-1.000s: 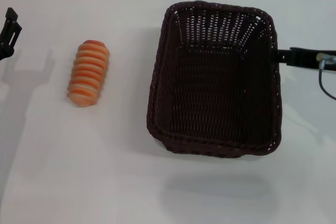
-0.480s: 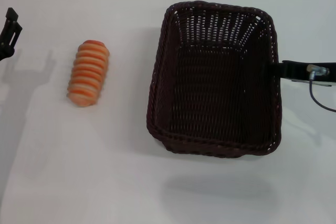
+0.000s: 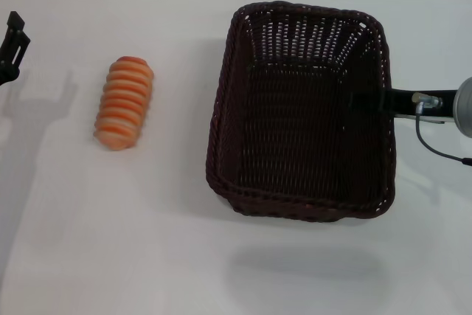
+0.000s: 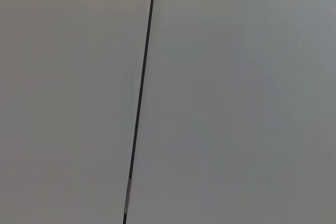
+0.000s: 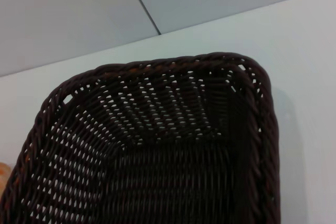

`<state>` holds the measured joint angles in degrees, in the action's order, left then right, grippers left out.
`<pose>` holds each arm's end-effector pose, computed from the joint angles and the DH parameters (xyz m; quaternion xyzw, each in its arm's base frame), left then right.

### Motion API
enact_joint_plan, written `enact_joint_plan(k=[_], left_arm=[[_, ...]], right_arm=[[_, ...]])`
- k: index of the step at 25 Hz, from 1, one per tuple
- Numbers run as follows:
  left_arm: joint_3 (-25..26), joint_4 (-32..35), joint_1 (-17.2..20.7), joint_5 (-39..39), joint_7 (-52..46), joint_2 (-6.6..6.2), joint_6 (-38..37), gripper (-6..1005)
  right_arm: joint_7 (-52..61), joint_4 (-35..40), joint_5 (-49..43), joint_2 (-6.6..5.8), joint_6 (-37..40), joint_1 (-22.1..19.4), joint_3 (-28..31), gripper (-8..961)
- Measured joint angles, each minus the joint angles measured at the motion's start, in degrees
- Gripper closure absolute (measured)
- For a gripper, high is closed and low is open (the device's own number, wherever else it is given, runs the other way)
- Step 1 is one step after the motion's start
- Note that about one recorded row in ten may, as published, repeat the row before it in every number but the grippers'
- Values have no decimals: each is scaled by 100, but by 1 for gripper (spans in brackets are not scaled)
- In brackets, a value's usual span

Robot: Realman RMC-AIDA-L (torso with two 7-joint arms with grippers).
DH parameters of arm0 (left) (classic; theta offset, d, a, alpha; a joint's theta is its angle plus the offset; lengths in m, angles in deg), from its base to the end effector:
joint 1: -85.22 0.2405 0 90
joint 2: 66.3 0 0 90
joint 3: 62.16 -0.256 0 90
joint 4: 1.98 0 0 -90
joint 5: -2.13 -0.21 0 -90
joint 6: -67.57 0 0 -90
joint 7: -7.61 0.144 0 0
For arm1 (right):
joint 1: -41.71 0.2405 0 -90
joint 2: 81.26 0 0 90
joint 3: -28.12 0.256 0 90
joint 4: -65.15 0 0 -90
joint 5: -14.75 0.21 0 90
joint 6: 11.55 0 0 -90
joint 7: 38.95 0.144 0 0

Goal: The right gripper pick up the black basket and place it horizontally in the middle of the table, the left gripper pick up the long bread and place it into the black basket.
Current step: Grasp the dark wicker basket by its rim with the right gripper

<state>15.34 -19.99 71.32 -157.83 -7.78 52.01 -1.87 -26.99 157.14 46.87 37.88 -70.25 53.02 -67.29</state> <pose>-0.3483 0.2987 0.0216 -0.6370 -0.2471 -0.3539 0.6387 0.2008 0.3265 -0.0107 -0.7376 0.5895 0.0759 0.3203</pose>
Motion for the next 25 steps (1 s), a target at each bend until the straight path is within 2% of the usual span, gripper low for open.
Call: enact_joint_plan(k=[5,11,14,19,25], left_arm=[[2,0,-4,0,1,0,-38,234],[2,0,11,0,-19,-1,-158,235],[3,3,31,0,-35,-7,-204,235],[35,8,66,0,-39,-9,-271,235],[68,9,82,0,-41,-4,-273,235]], right_arm=[[10,-29,39,3,-4,8,-23,178],[-17,-159,352,-5,25,-62,226,183],[-32,-163,356,-5,52,-66,231,405],[-269,-133,381,-3,220,-132,224,647],[-481,31,389,-2,294,-181,203,718]])
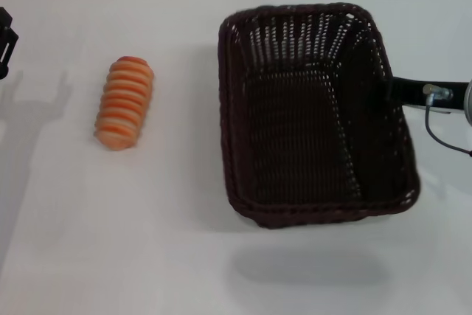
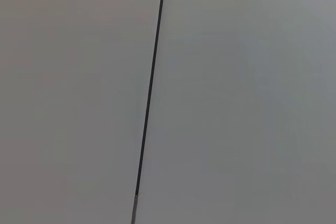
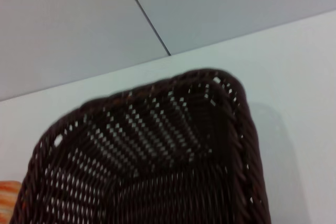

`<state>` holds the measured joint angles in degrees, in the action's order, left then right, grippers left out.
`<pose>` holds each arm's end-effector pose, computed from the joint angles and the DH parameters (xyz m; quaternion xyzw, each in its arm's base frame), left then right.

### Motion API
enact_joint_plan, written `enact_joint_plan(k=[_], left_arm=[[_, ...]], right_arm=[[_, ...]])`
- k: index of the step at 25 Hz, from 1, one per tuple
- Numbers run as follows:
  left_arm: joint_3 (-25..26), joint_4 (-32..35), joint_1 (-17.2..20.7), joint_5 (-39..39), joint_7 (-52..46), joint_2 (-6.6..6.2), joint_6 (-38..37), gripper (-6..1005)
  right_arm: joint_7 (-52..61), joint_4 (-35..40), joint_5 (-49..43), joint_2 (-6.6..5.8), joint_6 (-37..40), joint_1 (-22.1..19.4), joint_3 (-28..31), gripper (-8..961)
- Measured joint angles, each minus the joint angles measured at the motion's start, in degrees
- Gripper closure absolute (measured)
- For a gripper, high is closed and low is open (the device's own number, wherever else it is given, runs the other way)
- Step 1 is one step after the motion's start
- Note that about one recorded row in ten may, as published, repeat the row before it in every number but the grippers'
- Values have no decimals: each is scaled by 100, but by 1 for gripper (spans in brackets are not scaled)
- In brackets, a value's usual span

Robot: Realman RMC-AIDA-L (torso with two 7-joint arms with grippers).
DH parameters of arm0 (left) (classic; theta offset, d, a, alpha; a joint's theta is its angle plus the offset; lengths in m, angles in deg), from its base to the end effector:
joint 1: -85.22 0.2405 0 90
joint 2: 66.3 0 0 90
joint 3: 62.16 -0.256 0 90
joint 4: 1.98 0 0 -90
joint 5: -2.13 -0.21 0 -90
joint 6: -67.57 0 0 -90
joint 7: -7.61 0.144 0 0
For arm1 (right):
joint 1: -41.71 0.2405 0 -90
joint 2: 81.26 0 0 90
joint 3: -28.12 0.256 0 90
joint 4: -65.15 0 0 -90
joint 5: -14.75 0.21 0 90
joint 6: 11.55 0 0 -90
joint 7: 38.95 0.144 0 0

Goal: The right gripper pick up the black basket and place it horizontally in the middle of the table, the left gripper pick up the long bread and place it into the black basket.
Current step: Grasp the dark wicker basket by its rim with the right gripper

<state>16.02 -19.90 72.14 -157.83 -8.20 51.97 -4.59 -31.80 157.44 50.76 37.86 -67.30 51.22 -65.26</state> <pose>-0.3487 0.2926 0.0278 -0.6261 -0.2378 -0.3670 0.6456 0.2037 0.3282 -0.0014 -0.7415 0.5783 0.1073 0.3230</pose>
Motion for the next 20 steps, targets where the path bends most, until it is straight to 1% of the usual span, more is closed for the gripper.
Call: enact_joint_plan(k=[4,7,8,9,10,11,12,14,15,16,17,19,20], left_arm=[[5,0,9,0,-1,12,0,235],[6,0,9,0,-2,17,0,235],[6,0,8,0,-2,18,0,235],[5,0,8,0,-2,19,0,236],[5,0,8,0,-2,19,0,236],[6,1,8,0,-2,24,3,236],[6,1,8,0,-2,24,3,236],[5,0,2,0,-2,31,32,236],[5,0,2,0,-2,31,32,236],[5,0,0,0,-2,31,47,236],[5,0,0,0,-2,31,47,236],[5,0,-1,0,-2,31,53,236],[5,0,-1,0,-2,35,56,236]], right_arm=[[-520,200,-161,-16,-16,-53,104,765],[-717,387,-366,-18,-27,-101,157,765],[-814,506,-462,-18,-27,-137,181,764],[-1058,785,-645,-16,-11,-233,264,764],[-1058,785,-645,-16,-11,-233,264,764],[-1323,1021,-726,-13,24,-309,339,764],[-1323,1021,-726,-13,24,-309,339,765],[-1772,1303,-753,-11,96,-347,413,766],[-1772,1303,-753,-11,96,-347,413,766],[-2122,1479,-763,-12,169,-347,429,767],[-2122,1479,-763,-12,169,-347,429,767],[-2583,1714,-765,-14,238,-293,429,767],[-2583,1714,-765,-14,238,-293,429,767]])
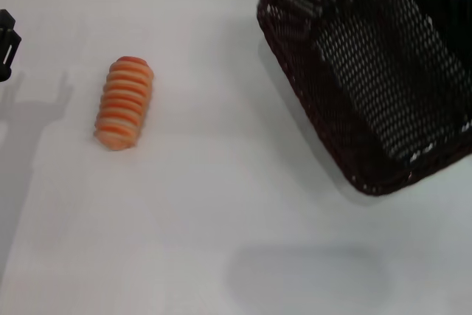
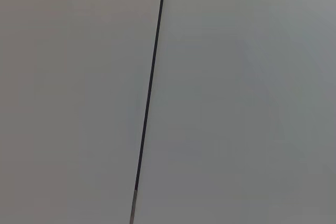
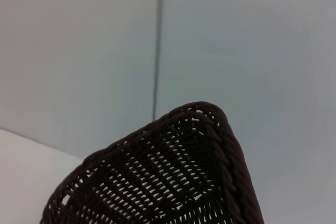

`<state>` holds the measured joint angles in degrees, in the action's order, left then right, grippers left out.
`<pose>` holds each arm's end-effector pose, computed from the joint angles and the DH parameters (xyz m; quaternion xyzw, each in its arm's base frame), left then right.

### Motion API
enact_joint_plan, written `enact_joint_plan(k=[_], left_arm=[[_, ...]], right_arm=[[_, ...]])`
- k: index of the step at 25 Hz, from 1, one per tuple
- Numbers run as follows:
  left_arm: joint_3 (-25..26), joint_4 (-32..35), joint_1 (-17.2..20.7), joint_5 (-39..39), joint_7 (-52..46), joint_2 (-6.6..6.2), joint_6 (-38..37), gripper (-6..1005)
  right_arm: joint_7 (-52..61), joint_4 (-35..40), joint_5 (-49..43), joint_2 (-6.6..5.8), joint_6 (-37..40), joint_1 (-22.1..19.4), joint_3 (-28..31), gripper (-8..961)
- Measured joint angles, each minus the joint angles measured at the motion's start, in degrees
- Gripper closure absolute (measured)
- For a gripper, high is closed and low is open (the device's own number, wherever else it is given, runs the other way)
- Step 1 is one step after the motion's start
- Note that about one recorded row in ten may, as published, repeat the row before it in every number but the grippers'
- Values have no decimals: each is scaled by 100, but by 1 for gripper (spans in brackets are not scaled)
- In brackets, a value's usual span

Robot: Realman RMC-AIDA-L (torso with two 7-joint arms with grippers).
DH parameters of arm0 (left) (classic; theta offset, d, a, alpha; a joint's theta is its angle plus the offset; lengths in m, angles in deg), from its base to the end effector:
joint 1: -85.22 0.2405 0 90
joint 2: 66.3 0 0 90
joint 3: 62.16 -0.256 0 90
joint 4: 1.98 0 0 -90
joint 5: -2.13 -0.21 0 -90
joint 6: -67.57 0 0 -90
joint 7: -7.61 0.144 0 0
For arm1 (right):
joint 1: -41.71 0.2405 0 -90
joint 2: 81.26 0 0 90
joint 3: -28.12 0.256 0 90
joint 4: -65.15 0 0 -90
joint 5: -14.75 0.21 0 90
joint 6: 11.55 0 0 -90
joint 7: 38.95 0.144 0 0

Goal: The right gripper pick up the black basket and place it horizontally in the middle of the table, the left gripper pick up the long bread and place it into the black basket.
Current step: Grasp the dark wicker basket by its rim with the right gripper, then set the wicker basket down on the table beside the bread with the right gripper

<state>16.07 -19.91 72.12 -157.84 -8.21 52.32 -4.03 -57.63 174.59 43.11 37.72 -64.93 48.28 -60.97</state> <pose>-0.3484 0.2927 0.0247 -0.6261 -0.2434 -0.3657 0.6443 0.1603 0.3342 0.0740 -0.8291 0.2949 0.0837 0.4675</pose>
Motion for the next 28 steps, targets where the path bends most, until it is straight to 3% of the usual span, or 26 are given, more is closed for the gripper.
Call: enact_joint_plan(k=[8,13,20,24,28], left_arm=[[0,15,2,0,0,5,83,236],[0,18,-42,7,0,14,278,236],[-1,-12,-64,122,0,19,480,237],[-1,6,-138,265,0,21,633,237],[-3,21,-172,303,20,22,714,237]], right_arm=[[-1320,443,188,-7,-114,393,-68,767],[-2264,373,1037,-31,-544,852,119,767],[-3053,40,2093,-32,-1793,1481,627,766],[-3329,-173,2807,-60,-2863,1912,1277,766],[-3450,-283,3043,-102,-3356,2097,1520,766]])
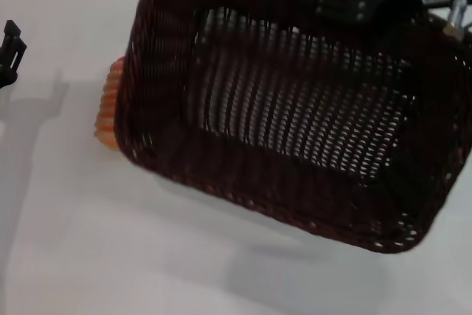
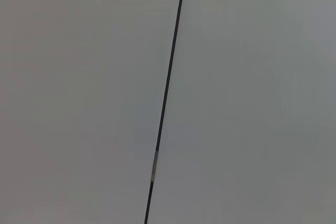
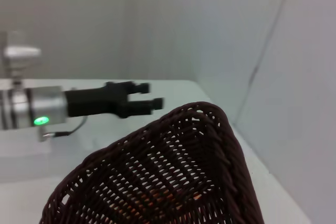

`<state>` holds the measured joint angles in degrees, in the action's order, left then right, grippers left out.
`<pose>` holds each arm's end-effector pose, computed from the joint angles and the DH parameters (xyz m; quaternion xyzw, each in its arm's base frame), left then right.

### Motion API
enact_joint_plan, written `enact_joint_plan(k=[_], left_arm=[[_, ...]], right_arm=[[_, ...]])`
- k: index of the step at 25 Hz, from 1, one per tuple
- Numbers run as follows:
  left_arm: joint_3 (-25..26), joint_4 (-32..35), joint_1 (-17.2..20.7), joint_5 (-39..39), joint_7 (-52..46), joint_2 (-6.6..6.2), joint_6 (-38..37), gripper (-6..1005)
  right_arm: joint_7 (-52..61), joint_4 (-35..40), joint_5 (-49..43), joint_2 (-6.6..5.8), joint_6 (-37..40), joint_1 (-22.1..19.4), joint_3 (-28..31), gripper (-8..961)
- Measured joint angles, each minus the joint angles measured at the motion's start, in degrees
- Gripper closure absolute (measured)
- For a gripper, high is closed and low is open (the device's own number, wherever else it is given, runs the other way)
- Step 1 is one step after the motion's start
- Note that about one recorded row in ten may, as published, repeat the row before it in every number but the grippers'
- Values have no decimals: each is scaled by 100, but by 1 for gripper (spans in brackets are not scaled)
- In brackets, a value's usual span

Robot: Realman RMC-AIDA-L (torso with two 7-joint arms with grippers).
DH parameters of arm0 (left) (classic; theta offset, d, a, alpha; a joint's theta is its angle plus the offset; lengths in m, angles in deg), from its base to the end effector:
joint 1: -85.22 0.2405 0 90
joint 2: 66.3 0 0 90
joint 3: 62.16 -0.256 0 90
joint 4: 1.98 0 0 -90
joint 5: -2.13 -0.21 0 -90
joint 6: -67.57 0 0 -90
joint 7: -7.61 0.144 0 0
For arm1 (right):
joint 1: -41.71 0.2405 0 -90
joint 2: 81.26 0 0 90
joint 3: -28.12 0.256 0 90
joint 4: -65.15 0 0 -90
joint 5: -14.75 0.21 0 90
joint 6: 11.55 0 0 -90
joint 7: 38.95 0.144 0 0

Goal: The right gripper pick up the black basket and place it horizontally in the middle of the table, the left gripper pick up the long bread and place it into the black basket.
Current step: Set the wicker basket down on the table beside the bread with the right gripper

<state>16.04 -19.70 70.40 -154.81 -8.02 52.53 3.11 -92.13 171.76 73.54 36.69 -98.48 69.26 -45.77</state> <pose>-0.3581 0.3047 0.0180 -0.6205 -0.2900 -0.3360 0.6465 0.0671 0.3227 0.0682 -0.9747 0.0216 0.0763 0.2087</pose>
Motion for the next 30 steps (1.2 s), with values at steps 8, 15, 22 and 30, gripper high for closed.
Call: enact_joint_plan(k=[8,15,22,30], left_arm=[[68,-11,-89,273,47,-24,26,237],[148,3,-138,285,55,-21,31,238],[152,6,-165,287,58,-7,54,238],[152,6,-174,286,60,4,66,238]], right_arm=[[-122,-575,504,-328,-724,386,18,766],[-431,-1255,603,-523,-880,718,-42,767],[-1029,-1982,578,-508,-885,1016,-60,767],[-1477,-2710,533,-392,-832,1338,-111,766]])
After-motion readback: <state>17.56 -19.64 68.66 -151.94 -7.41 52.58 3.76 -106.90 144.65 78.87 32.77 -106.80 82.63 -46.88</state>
